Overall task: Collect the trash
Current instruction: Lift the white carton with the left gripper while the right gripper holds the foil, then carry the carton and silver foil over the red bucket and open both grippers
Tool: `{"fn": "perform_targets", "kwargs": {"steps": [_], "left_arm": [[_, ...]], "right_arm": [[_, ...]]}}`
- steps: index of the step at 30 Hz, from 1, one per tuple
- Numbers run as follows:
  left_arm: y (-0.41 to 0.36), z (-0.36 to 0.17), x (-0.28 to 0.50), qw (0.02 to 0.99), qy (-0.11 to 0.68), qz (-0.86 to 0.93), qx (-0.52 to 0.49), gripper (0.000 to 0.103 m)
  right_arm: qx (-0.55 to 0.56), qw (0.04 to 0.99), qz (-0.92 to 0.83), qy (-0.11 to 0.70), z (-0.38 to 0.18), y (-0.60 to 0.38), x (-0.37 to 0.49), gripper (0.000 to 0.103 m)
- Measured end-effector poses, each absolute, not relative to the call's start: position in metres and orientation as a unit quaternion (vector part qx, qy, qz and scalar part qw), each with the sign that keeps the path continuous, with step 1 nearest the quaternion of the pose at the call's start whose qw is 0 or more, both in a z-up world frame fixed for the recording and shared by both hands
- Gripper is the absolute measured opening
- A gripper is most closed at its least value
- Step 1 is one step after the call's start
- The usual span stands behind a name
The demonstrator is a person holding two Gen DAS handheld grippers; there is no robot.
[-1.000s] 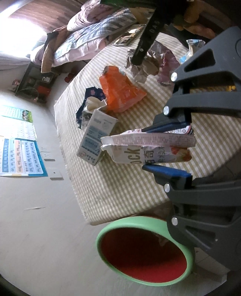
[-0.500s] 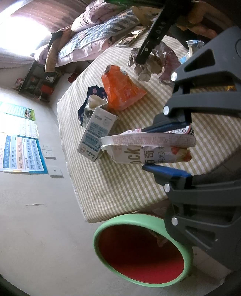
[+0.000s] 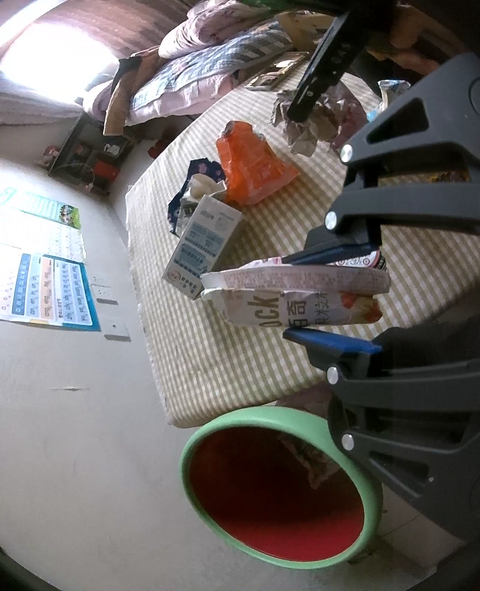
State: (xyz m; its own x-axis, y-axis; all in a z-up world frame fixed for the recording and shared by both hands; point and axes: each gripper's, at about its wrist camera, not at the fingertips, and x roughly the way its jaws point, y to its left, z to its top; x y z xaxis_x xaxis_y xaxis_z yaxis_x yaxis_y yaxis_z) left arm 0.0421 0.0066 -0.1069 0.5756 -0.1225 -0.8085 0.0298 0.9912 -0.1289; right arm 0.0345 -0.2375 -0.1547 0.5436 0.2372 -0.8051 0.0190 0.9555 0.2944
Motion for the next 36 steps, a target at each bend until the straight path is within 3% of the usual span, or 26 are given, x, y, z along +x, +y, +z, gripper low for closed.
{"fn": "perform_targets", "kwargs": {"steps": [36], "left_arm": [[0.031,-0.103,0.037,0.890,0.449,-0.026,-0.076,0.033]], "right_arm": [[0.113,0.872,0.145,0.453,-0.118,-0.169,0.019,0.043]]}}
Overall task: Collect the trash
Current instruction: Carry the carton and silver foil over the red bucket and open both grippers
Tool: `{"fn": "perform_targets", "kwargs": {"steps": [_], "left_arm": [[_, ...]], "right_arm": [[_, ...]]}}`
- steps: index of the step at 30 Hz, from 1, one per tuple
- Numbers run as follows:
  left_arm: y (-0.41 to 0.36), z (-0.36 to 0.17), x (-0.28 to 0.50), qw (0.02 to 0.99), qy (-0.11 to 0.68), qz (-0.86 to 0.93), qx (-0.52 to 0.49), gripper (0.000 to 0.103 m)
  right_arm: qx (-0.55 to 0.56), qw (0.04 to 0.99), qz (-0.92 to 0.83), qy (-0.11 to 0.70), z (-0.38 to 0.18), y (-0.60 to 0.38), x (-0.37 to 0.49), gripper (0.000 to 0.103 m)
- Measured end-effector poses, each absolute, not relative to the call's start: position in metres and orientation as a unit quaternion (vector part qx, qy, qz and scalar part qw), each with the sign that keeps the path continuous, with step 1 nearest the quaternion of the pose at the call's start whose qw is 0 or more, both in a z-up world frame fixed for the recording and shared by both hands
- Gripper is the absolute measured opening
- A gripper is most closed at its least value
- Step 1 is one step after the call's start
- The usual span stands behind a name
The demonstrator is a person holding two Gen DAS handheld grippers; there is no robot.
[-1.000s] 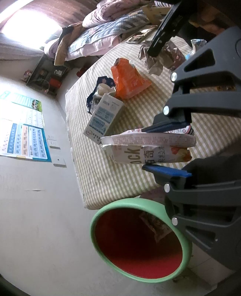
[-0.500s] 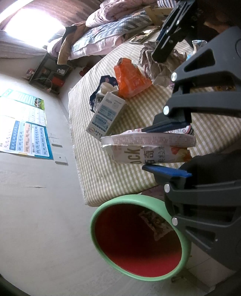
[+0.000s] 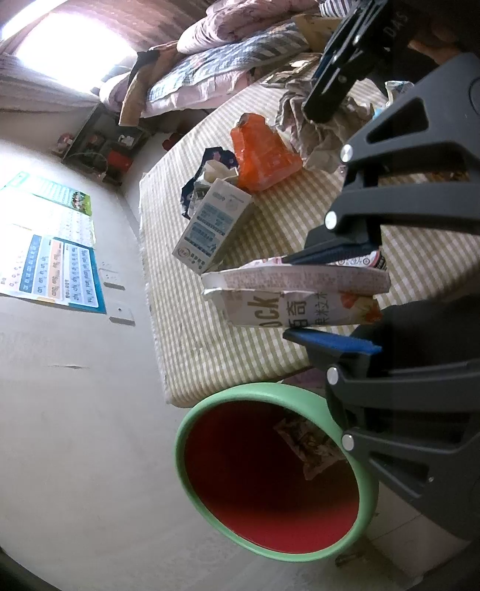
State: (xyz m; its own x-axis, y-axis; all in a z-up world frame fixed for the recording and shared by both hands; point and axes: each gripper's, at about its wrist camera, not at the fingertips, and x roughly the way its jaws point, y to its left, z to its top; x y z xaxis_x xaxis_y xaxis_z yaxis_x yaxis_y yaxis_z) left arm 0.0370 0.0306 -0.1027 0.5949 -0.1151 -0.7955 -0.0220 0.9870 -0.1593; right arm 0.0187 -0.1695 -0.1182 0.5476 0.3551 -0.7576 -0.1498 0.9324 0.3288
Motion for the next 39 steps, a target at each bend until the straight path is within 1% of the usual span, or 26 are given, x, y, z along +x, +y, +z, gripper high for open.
{"fn": "perform_targets", "kwargs": {"steps": [15,26,39], "left_arm": [[0.056,-0.085,0.033,0.904,0.420,-0.007,-0.085,0.033],[0.088,-0.086,0.033,0.902,0.418,0.017,-0.104,0.033],[0.175,-0.102,0.034,0.887,0.422,0.123,-0.141,0.033]], "right_arm": [[0.079,0.873,0.173,0.449,-0.105,-0.138,0.024,0.043],[0.060,0.865,0.190,0.460,-0.108,-0.112,0.031,0.043],[0.042,0.846,0.239,0.474,-0.116,-0.052,0.051,0.043]]}}
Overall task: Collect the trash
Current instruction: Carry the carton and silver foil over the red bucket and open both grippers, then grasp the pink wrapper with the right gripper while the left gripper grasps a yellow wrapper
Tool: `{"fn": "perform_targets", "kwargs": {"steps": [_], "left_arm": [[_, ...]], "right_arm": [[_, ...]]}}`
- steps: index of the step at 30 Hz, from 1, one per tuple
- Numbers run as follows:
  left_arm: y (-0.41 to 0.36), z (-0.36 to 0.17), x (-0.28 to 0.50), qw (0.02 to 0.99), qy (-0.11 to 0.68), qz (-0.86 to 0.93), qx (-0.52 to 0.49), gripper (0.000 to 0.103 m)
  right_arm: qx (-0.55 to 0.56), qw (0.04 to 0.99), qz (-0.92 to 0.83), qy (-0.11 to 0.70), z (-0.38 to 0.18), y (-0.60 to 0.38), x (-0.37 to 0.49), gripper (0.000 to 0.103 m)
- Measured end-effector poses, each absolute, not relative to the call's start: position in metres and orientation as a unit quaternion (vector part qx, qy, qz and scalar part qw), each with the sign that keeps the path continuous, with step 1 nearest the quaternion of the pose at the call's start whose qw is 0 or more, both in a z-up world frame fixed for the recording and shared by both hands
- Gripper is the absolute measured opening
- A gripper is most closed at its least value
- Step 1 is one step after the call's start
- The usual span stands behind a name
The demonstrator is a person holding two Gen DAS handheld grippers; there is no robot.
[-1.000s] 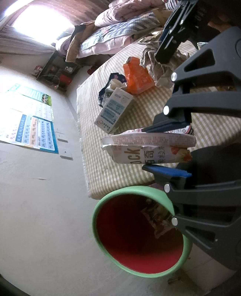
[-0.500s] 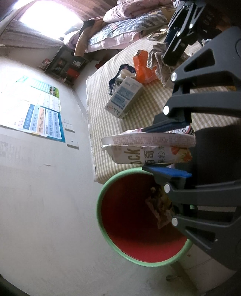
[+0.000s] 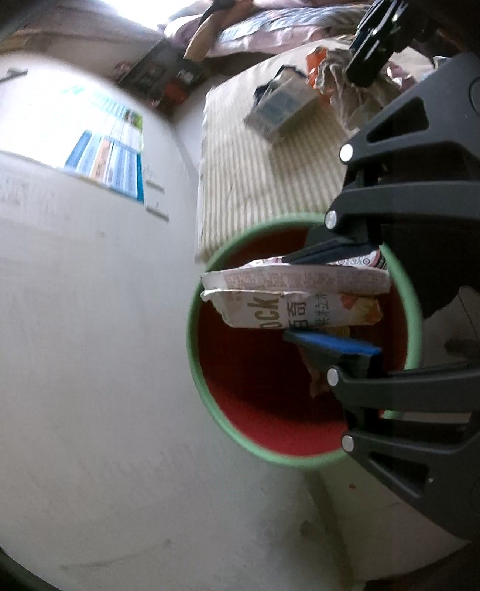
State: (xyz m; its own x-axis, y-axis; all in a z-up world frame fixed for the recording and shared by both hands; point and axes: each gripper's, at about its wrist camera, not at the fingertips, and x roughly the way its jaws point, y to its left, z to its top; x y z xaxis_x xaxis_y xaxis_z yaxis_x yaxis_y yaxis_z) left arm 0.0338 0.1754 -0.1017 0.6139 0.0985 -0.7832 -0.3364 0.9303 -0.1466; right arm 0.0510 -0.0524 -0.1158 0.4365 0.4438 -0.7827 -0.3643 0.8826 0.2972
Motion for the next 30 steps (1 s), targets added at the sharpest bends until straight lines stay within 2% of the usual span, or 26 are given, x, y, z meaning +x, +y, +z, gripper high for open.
{"fn": "perform_targets", "kwargs": {"steps": [12,14,16,17,18,30], "left_arm": [[0.215,-0.116,0.030,0.874,0.431,0.161,-0.154,0.034],[0.218,-0.118,0.030,0.873,0.431,0.168,-0.154,0.035],[0.224,-0.119,0.028,0.872,0.428,0.178,-0.158,0.040],[0.225,-0.119,0.028,0.872,0.427,0.181,-0.160,0.047],[0.227,-0.118,0.027,0.872,0.424,0.184,-0.161,0.052],[0.198,-0.104,0.029,0.886,0.416,0.143,-0.144,0.052]], "right_arm": [[0.005,0.825,0.317,0.467,-0.110,0.037,0.080,0.046],[-0.003,0.825,0.326,0.463,-0.108,0.048,0.084,0.049],[-0.005,0.824,0.332,0.459,-0.106,0.054,0.088,0.055],[-0.004,0.825,0.334,0.457,-0.105,0.056,0.089,0.056],[-0.003,0.826,0.334,0.455,-0.103,0.057,0.089,0.059],[0.023,0.833,0.292,0.469,-0.100,-0.016,0.074,0.060]]}}
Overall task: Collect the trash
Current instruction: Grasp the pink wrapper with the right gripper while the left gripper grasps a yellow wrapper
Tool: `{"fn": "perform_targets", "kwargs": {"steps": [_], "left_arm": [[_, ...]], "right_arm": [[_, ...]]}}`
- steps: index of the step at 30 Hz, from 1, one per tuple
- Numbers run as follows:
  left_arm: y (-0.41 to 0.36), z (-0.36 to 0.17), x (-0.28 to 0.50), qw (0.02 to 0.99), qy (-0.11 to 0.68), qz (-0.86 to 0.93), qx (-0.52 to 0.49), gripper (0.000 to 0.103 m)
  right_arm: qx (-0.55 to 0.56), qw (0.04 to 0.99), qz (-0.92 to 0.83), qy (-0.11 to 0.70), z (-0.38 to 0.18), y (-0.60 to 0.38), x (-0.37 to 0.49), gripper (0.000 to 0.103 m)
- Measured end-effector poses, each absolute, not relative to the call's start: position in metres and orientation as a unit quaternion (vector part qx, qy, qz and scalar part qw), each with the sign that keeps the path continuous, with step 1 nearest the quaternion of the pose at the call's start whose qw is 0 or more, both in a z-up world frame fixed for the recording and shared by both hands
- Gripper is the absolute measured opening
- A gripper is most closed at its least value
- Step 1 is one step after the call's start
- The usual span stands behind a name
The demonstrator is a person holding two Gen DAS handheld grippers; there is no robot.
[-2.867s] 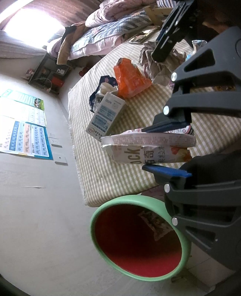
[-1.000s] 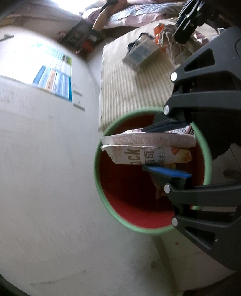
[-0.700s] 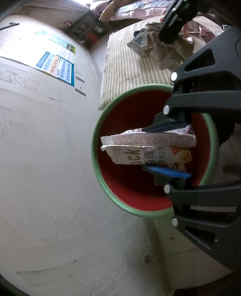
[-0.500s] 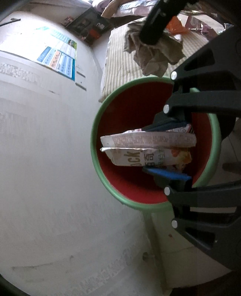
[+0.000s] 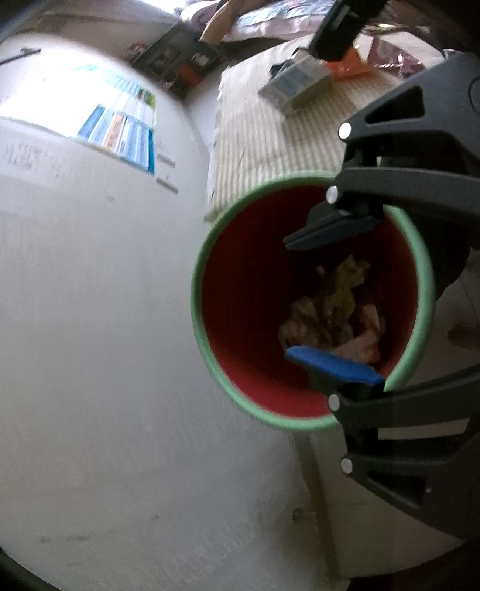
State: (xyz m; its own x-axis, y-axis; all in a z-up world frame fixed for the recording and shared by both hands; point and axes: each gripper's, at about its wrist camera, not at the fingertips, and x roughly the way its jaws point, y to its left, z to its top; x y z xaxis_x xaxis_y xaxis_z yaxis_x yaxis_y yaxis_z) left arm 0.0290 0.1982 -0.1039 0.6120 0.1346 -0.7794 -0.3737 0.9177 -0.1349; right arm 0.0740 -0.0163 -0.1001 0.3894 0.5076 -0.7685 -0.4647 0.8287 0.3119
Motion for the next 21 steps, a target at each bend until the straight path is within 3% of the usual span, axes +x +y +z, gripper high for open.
{"fn": "perform_targets", "kwargs": {"steps": [6,13,21], "left_arm": [[0.156,-0.098,0.032,0.893,0.423,0.093,-0.121,0.052],[0.105,-0.095,0.034,0.891,0.440,0.036,-0.104,0.052],[0.015,-0.099,0.014,0.864,0.488,-0.103,-0.067,0.055]], "right_arm": [[0.046,0.850,0.199,0.486,-0.109,-0.112,0.060,0.060],[0.148,0.848,0.023,0.508,-0.143,-0.242,0.062,0.065],[0.185,0.817,0.027,0.546,-0.186,-0.254,0.068,0.065]]}}
